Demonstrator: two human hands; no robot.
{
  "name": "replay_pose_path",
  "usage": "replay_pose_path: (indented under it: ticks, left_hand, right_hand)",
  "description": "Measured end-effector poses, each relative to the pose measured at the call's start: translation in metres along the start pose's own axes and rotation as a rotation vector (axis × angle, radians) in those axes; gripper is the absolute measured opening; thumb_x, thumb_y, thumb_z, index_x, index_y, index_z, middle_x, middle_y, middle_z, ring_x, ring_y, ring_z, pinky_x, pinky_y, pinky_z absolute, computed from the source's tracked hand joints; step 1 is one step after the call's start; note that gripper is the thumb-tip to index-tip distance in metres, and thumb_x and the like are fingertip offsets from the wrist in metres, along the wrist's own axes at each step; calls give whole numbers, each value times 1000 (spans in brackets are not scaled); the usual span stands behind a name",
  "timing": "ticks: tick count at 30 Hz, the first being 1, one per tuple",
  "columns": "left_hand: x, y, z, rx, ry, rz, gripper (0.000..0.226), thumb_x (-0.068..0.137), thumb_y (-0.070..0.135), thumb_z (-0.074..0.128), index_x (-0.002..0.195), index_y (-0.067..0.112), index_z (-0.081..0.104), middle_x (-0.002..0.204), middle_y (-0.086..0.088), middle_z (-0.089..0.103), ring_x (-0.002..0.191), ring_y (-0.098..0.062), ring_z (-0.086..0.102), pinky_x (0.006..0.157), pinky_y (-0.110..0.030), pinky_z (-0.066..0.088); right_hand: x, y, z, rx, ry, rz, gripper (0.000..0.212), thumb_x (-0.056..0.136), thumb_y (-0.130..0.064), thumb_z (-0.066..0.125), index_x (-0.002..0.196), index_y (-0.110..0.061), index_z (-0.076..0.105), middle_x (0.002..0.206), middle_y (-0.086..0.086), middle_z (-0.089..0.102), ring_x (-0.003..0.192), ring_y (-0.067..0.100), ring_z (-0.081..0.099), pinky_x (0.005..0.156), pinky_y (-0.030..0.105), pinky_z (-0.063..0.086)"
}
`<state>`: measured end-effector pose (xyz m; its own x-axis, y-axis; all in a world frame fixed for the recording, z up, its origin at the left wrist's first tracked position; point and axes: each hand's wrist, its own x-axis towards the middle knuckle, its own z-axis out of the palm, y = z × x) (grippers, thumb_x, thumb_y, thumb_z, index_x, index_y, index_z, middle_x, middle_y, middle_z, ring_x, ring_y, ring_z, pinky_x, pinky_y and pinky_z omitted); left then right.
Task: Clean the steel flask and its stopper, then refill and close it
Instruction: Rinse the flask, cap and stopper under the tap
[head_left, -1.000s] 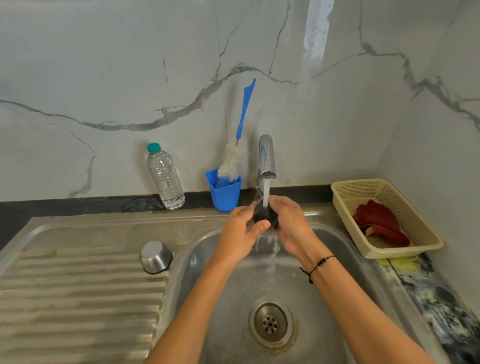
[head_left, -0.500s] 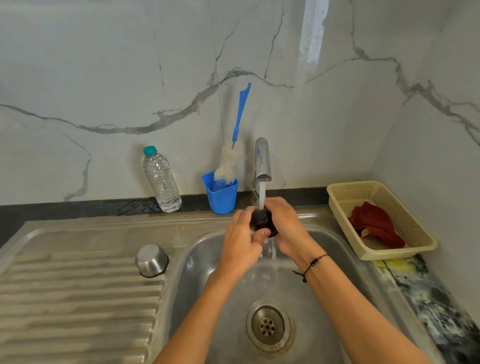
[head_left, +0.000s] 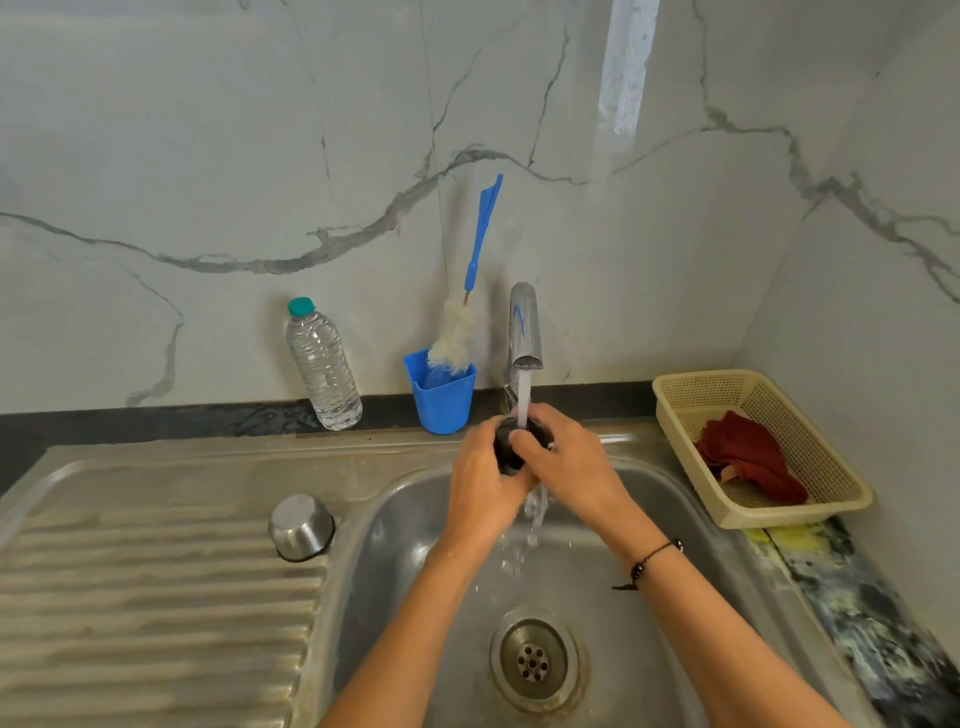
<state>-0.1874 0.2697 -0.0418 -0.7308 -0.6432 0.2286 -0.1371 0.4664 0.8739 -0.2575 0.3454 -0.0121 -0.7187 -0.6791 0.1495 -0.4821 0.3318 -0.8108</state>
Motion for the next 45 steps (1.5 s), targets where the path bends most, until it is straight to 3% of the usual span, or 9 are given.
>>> replay_pose_path:
  ticks: [5,11,17,20,26,30,37,41,45]
  left_hand:
    - [-9,-6,11,72,75,132,42,78,19,76,115,14,56,103,3,61,90,-8,60,77,-18,52]
    - [-13,-15,17,195,66,219,53,78,22,77,125,13,53,108,2,59,97,-8,56,82,-17,48]
    - [4,-13,6,133,2,29,32,78,19,76,106,17,62,84,10,59,73,-1,55,60,-7,43]
    - [3,-12,9,122,34,-10,25,82,17,72,105,14,63,82,10,59,72,-2,57,59,-9,44]
    - [1,-13,13,184,48,12,27,83,20,70,108,13,61,90,5,61,78,-8,58,60,-11,42]
    - [-5,-10,19,262,24,82,39,81,22,73,115,14,55,101,3,58,91,-11,56,74,-17,47]
    - [2,-7,17,209,73,39,28,81,18,70,106,14,58,95,1,60,90,-18,58,77,-32,53]
    - [0,-11,9,223,16,69,55,82,24,72,131,15,49,109,1,54,105,-16,48,88,-26,45]
    - [0,-8,0,56,-50,8,65,80,25,74,135,20,40,120,5,47,111,-10,46,94,-23,42]
  right_hand:
    - [6,5,0,-118,16,-29,19,92,-36,52,97,-18,51,76,-4,58,67,10,57,58,20,47]
    - [14,11,3,-71,108,108,25,96,-31,45,75,-17,43,68,-4,49,66,15,52,51,17,38]
    - [6,8,0,146,-71,188,13,91,-25,55,100,-16,55,97,2,62,86,14,58,64,19,45]
    - [1,6,7,55,39,212,21,87,-29,62,99,-13,55,86,-4,56,74,6,51,55,12,36]
    - [1,4,10,-94,159,165,19,83,-29,65,80,-14,54,72,-1,56,65,11,51,51,18,34]
    - [3,7,4,-124,271,187,30,91,-25,54,65,-15,44,60,-4,46,53,8,43,42,14,32]
    - [-1,5,0,-106,71,86,17,88,-29,59,90,-13,56,74,-7,55,67,5,51,57,16,41]
    - [2,5,-2,199,89,237,18,91,-23,56,100,-10,65,93,5,66,86,16,63,72,28,55]
    - [-7,2,-3,725,33,505,24,99,-20,40,98,-9,61,94,15,68,84,24,66,65,28,54]
